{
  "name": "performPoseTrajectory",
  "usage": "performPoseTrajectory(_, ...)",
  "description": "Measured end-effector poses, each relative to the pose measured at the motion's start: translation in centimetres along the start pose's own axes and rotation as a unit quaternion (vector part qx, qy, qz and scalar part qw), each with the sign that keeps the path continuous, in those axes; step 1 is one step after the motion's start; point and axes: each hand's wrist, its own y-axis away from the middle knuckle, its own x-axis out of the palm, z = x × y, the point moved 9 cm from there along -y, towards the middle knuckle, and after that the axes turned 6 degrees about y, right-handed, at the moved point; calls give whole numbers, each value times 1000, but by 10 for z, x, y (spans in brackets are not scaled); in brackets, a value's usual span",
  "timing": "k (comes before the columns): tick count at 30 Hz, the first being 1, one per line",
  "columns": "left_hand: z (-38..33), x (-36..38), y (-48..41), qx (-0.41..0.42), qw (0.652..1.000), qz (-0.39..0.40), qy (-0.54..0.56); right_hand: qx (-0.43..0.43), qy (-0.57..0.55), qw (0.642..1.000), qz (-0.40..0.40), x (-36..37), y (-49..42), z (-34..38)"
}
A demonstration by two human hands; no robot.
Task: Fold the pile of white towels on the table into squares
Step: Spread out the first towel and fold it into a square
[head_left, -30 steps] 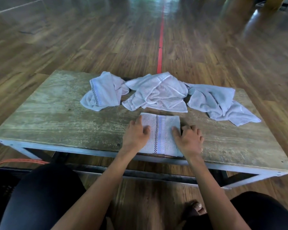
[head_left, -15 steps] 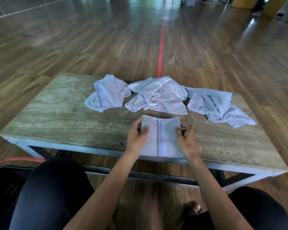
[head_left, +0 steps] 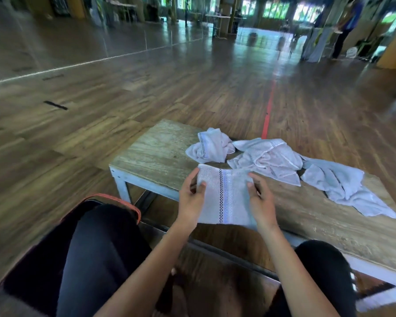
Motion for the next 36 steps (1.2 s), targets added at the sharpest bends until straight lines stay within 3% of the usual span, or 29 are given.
performPoseTrajectory(11,-102,-189,54,103,971,-218,1,-47,-50,969,237,176,41,118)
performPoseTrajectory(18,-116,-268,84,93,943,-319,7,-62,-47,941,328,263,72,151)
performPoseTrajectory(26,-44,-342,68,21,914,-405,-18,-37,16,887,460,380,78,104)
performPoseTrajectory(36,152,-440,22,-117,863,-491,14,35,140,820,553,546,85,-58)
